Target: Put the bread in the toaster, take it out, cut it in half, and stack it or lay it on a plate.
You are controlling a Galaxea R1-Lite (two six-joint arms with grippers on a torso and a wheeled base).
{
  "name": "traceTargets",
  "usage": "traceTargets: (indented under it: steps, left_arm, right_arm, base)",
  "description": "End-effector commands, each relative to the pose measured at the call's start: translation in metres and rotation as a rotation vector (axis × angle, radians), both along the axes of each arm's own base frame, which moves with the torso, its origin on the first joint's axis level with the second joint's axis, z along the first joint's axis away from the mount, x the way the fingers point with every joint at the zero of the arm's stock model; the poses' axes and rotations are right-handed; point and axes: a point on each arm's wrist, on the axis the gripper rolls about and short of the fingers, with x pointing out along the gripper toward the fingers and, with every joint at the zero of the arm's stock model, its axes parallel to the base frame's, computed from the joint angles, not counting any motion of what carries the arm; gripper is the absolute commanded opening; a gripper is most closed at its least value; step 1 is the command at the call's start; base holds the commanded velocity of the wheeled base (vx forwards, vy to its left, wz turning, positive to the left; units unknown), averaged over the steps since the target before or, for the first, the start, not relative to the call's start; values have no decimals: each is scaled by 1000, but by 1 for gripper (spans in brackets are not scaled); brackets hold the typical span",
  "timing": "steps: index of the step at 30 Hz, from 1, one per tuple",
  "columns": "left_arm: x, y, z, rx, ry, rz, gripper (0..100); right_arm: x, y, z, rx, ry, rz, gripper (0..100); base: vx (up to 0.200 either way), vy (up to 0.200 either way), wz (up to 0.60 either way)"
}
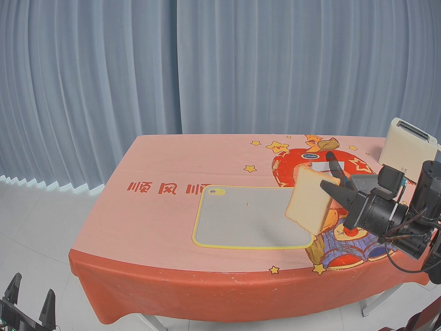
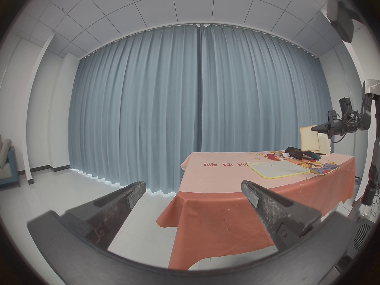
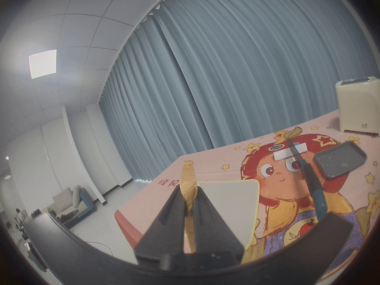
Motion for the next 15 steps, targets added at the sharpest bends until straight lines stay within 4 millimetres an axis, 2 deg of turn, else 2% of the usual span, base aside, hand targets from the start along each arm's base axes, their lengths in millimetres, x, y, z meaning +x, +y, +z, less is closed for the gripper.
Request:
traceTargets:
  steps: [1,8,15]
  left_arm:
    - [1,0,-5,0,12,1,100]
    - [1,0,-5,0,12,1,100]
    - [1,0,-5,0,12,1,100]
  right_arm:
    - [7,5,-3,15,21,-8,0]
    - [20,13,-10,95,15,-40,0]
    - [42,30,-37,143,32,-88,0]
  base:
    - [0,0,0]
    - [0,0,0]
    - [0,0,0]
